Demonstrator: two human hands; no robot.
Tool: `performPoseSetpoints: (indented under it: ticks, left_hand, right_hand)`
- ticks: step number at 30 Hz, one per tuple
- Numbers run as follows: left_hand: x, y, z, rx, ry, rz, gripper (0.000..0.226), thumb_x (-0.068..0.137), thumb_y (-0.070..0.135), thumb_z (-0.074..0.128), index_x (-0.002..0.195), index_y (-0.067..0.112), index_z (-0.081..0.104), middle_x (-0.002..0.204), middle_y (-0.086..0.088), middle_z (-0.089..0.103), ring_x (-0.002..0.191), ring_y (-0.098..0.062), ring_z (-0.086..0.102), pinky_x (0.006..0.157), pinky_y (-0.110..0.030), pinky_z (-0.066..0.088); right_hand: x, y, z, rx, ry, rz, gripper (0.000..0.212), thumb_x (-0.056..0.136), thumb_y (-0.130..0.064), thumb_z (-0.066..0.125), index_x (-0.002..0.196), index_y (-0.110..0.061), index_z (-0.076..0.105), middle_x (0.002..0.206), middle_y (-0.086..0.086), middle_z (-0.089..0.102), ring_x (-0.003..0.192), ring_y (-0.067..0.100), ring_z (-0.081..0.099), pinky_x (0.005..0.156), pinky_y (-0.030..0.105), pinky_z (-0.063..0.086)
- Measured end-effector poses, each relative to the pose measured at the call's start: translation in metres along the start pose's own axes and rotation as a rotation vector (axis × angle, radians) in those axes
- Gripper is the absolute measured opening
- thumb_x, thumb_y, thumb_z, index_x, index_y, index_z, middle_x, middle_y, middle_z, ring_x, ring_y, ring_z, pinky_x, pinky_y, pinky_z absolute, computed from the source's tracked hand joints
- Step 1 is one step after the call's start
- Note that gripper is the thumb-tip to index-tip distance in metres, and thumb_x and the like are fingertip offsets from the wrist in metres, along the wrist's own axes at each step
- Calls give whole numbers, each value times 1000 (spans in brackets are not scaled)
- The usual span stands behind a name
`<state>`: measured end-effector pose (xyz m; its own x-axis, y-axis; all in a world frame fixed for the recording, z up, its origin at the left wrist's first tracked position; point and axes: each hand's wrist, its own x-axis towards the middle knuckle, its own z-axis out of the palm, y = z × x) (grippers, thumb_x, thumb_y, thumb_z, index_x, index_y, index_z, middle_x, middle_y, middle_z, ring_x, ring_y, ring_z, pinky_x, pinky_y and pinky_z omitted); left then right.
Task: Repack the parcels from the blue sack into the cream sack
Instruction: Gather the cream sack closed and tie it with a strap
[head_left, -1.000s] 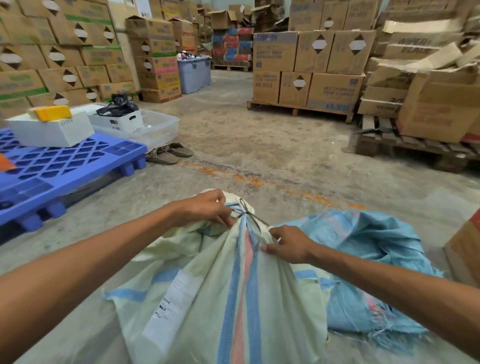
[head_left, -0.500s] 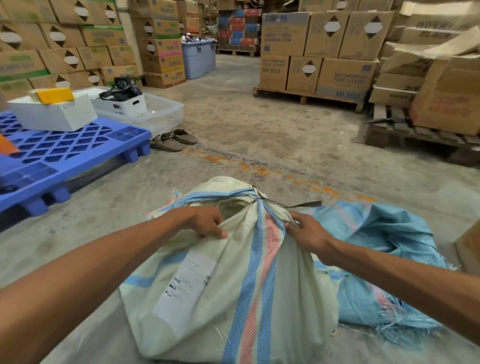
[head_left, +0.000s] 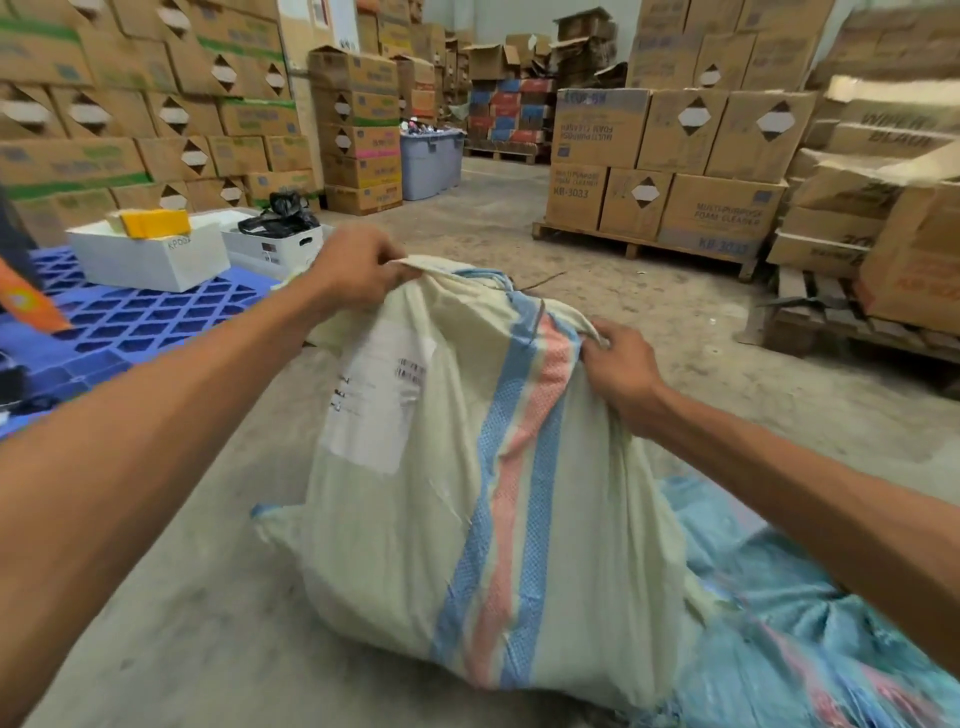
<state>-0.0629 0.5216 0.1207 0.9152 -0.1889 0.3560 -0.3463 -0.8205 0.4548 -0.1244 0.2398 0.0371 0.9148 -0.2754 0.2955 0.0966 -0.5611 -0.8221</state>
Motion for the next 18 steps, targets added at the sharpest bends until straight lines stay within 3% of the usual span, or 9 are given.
performPoseSetpoints:
  ticks: [4, 9, 13, 18]
  left_hand:
    - [58, 5, 5, -18, 51, -41, 26, 89, 36, 69, 103, 16, 77, 89, -1, 71, 86, -19, 62, 72, -37, 50]
    - [93, -24, 72, 112, -99, -76, 28, 88, 44, 69, 72, 20, 69, 61, 4, 51, 71, -20, 53, 62, -28, 35]
    - [98, -63, 132, 198, -209, -26, 20, 85, 49, 69, 81, 30, 74, 76, 1, 63, 76, -19, 58, 65, -29, 41]
    - [80, -118, 202, 179, -189, -92, 24, 82, 52, 71, 93, 31, 76, 79, 4, 60, 80, -20, 57, 67, -28, 38]
  right_hand:
    - [50, -3, 20, -31, 89, 60, 26, 99, -18, 48, 110, -18, 72, 100, 0, 70, 94, 21, 62, 76, 26, 43]
    - [87, 43, 38, -78, 126, 177, 25, 93, -19, 52, 104, -15, 74, 97, 9, 73, 91, 26, 65, 71, 28, 43]
    - [98, 93, 57, -208, 112, 184, 25, 90, -26, 57, 103, -13, 74, 101, 15, 74, 98, 33, 68, 75, 34, 49]
    - [86, 150, 101, -473, 12, 153, 21, 97, -21, 47, 102, -18, 68, 102, 15, 70, 99, 37, 65, 74, 36, 46]
